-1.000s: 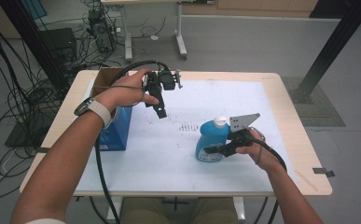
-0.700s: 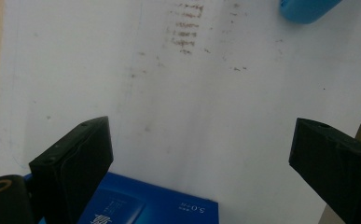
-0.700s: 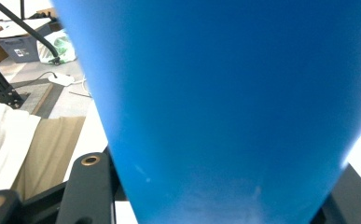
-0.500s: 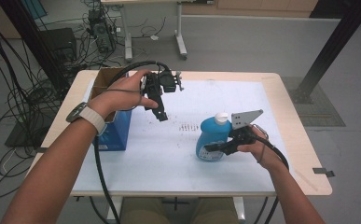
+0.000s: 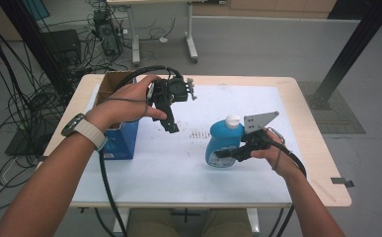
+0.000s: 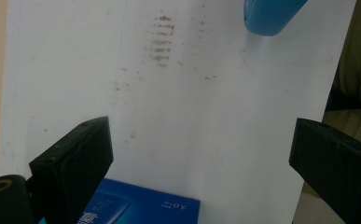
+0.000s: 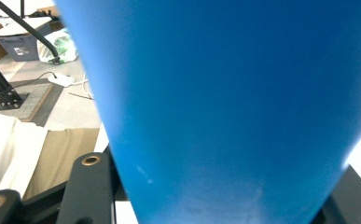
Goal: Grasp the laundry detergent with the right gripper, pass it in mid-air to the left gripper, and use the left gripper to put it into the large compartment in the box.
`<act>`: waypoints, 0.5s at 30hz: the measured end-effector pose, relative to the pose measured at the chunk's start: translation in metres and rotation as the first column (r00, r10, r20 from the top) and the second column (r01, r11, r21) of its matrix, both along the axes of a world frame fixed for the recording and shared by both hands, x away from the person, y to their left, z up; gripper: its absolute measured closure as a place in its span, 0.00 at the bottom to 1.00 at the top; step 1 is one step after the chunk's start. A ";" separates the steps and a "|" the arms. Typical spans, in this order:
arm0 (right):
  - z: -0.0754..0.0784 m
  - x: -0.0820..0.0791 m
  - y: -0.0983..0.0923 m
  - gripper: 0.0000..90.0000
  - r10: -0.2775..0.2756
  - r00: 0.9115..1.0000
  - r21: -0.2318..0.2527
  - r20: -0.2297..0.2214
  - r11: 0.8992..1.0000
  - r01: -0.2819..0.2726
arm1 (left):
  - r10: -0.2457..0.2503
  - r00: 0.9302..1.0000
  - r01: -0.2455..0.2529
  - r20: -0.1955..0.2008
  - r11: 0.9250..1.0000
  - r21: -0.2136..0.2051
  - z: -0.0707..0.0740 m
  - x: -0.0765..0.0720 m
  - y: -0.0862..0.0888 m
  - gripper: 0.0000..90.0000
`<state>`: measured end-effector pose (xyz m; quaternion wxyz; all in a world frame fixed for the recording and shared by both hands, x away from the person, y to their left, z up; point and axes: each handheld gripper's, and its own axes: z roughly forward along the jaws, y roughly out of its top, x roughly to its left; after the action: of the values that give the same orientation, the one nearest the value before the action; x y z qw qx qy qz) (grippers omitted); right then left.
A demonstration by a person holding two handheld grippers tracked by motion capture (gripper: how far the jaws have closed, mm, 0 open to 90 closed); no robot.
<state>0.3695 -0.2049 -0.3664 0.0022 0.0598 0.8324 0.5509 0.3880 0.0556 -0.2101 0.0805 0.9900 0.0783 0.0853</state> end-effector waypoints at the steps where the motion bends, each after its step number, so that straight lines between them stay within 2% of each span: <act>1: 0.001 0.000 0.001 0.47 0.001 1.000 -0.001 -0.002 1.000 -0.001 | -0.004 1.000 0.004 -0.001 1.000 0.001 0.002 -0.001 0.000 0.07; 15: 0.018 0.001 0.007 0.47 0.010 1.000 -0.038 -0.006 0.999 -0.010 | -0.037 0.999 0.037 -0.003 0.999 -0.019 0.016 -0.013 -0.008 0.07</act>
<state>0.3708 -0.1980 -0.3486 -0.0017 0.0573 0.8431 0.5347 0.3751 0.0481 -0.1936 0.0910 0.9907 0.0609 0.0813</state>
